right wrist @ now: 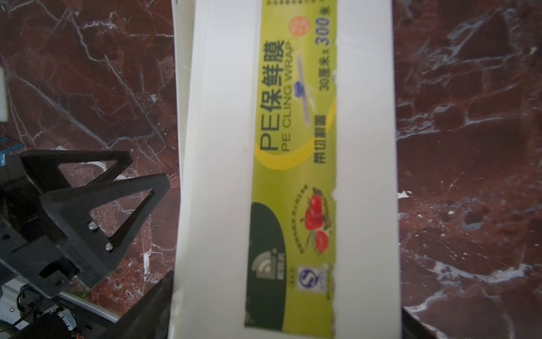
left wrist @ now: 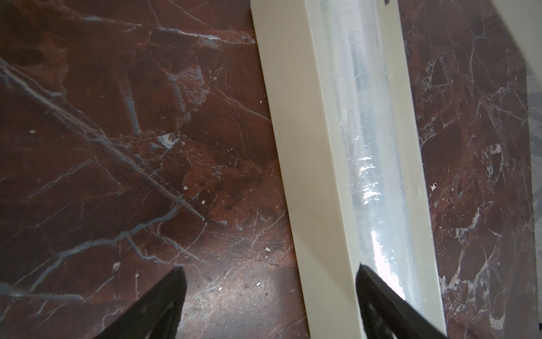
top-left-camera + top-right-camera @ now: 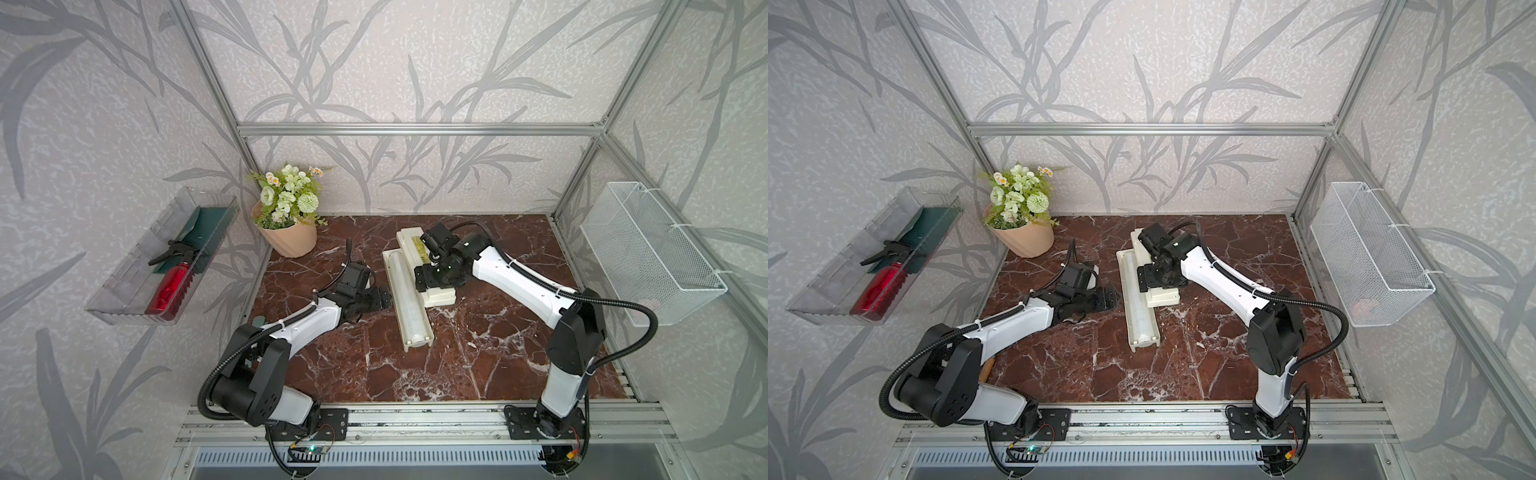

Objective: Put plastic wrap rolls into dispensers
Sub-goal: Pick up the lid from the center of the board, then close the lid on the plastic wrap cutting box.

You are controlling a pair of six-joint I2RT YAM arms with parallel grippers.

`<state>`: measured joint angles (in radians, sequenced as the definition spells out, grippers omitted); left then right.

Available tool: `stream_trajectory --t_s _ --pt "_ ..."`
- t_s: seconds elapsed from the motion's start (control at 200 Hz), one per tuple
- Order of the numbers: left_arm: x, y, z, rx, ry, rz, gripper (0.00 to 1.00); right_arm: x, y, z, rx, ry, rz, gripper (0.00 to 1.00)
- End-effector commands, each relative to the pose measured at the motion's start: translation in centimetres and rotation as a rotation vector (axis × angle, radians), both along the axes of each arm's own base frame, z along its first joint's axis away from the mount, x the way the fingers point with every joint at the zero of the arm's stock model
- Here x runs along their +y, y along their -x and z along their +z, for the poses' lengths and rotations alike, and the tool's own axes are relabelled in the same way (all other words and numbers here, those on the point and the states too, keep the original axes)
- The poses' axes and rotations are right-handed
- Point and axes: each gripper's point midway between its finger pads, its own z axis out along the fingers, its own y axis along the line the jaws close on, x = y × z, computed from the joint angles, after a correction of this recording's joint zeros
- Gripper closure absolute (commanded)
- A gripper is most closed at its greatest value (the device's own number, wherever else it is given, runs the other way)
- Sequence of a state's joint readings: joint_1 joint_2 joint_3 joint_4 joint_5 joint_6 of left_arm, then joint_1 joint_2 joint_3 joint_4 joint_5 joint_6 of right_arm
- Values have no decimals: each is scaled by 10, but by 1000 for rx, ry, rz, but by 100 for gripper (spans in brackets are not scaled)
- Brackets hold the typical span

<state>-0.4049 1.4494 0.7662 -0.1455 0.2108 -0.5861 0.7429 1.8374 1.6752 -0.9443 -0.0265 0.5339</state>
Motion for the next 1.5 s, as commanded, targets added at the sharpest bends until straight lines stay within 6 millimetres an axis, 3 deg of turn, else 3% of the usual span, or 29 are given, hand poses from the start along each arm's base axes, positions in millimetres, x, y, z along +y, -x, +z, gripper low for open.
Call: stream_trajectory --t_s 0.0,0.26,0.36,0.65,0.93,1.04,1.28,1.39,1.5 --pt "-1 -4 10 -22 4 6 10 15 6 -1 -29 -39 -29 20" --pt "10 2 9 -18 -40 33 10 47 29 -41 -27 -81 -42 20" --pt "11 5 6 -8 -42 30 11 48 38 -55 -12 -46 -44 19" --pt "9 6 1 2 -29 31 11 49 57 -71 6 -52 -47 16" --pt "15 8 7 -6 -48 39 11 47 70 -71 3 -46 -18 16" --pt "19 11 12 -12 -57 52 15 42 71 -66 -12 -48 -16 16" --pt "30 16 21 -22 -75 97 15 51 78 -60 5 -98 18 15" --pt "30 20 13 0 -68 103 19 57 80 -58 4 -141 33 15" --pt "28 22 4 16 -46 105 33 58 80 -55 -9 -166 29 14"
